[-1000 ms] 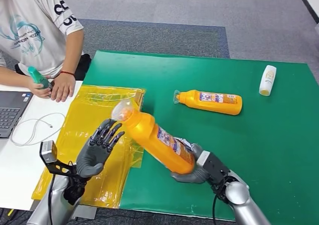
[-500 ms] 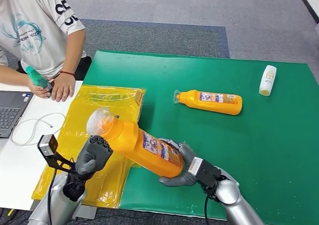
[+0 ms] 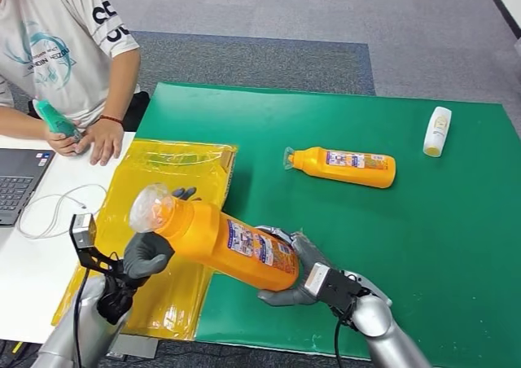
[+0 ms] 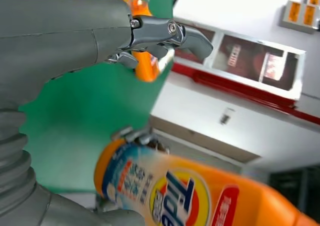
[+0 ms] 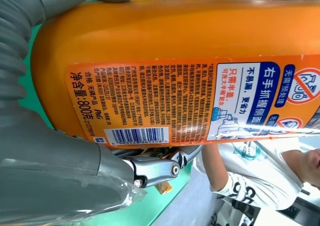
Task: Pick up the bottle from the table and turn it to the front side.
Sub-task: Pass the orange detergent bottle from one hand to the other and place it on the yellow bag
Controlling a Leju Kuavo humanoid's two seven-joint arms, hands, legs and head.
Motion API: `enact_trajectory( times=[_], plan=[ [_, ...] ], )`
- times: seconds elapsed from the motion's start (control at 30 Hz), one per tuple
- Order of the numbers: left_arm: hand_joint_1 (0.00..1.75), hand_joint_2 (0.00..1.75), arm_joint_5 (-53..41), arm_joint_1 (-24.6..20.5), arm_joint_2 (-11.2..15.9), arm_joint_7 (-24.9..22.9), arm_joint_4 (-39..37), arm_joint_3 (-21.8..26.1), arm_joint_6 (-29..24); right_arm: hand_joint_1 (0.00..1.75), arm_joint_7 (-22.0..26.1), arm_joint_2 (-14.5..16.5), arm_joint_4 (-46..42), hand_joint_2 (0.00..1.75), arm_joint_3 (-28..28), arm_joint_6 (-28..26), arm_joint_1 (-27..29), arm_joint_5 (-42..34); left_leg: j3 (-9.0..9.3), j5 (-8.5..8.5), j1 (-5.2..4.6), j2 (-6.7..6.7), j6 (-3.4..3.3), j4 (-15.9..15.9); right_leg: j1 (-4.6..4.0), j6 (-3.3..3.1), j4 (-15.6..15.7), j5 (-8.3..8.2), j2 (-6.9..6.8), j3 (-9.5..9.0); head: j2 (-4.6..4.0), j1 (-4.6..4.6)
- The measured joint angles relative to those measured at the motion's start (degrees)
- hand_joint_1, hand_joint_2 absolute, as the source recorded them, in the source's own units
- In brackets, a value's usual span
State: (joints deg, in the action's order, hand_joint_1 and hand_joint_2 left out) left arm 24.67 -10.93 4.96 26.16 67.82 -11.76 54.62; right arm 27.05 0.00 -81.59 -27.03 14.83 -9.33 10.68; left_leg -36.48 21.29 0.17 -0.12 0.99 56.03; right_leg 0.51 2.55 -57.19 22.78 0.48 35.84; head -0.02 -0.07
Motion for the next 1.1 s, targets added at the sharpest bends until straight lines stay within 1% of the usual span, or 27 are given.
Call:
enact_trajectory(
  times=[0.13, 0.3, 0.73, 0.83, 1.0, 1.1],
  plan=[
    [0.0, 1.75, -1.49, -2.78, 1.18, -0.44, 0.03, -1.34, -2.19, 1.75, 0.22, 0.02, 0.6, 1.75, -0.01, -0.38, -0.73, 0.54, 0.0, -0.05, 0.0, 0.0, 0.01, 0.0, 0.0, -0.02, -0.01, -0.04, 0.0, -0.01, 0.01, 0.01],
    [0.0, 1.75, -3.13, -5.22, 1.98, -0.56, 0.07, -3.62, -3.83, 1.75, 0.29, 0.3, 1.75, 1.75, -0.04, -0.68, -1.76, 0.85, 0.0, -0.07, 0.0, 0.0, 0.0, 0.0, 0.0, 0.01, -0.01, -0.07, 0.0, -0.01, 0.02, 0.0],
    [0.0, 1.75, -2.07, -8.35, 2.3, -0.21, 0.09, -7.67, -4.56, 1.75, -0.1, 1.56, 5.68, 1.75, -0.49, -1.99, -4.47, 1.89, 0.0, -0.07, 0.0, 0.0, 0.0, 0.0, 0.0, 0.01, -0.01, -0.07, 0.0, 0.0, 0.0, 0.01],
    [0.0, 1.75, -1.55, -8.42, 2.41, -0.21, 0.09, -8.18, -4.07, 1.75, -0.11, 1.73, 6.36, 1.75, -0.51, -2.09, -4.64, 1.86, 0.0, -0.07, 0.0, 0.0, -0.01, 0.0, 0.0, 0.01, -0.01, -0.07, 0.0, 0.0, 0.0, 0.01],
    [0.0, 1.75, 3.8, -8.91, 2.41, -1.64, 0.15, -9.28, 0.41, 1.75, -0.48, 2.22, 7.76, 1.75, -0.44, -1.18, -5.39, 0.07, -0.01, -0.07, 0.0, 0.0, 0.0, 0.0, 0.0, 0.01, -0.01, -0.07, 0.0, 0.01, 0.01, 0.01],
    [0.0, 1.75, 4.38, -9.23, 2.23, -2.2, 0.51, -10.08, 0.65, 1.75, -0.66, 2.65, 8.77, 1.75, -0.25, -1.05, -6.26, -0.49, -0.01, -0.07, 0.0, 0.0, 0.0, 0.0, 0.0, 0.01, -0.01, -0.07, 0.0, 0.01, 0.0, 0.01]
  ],
)
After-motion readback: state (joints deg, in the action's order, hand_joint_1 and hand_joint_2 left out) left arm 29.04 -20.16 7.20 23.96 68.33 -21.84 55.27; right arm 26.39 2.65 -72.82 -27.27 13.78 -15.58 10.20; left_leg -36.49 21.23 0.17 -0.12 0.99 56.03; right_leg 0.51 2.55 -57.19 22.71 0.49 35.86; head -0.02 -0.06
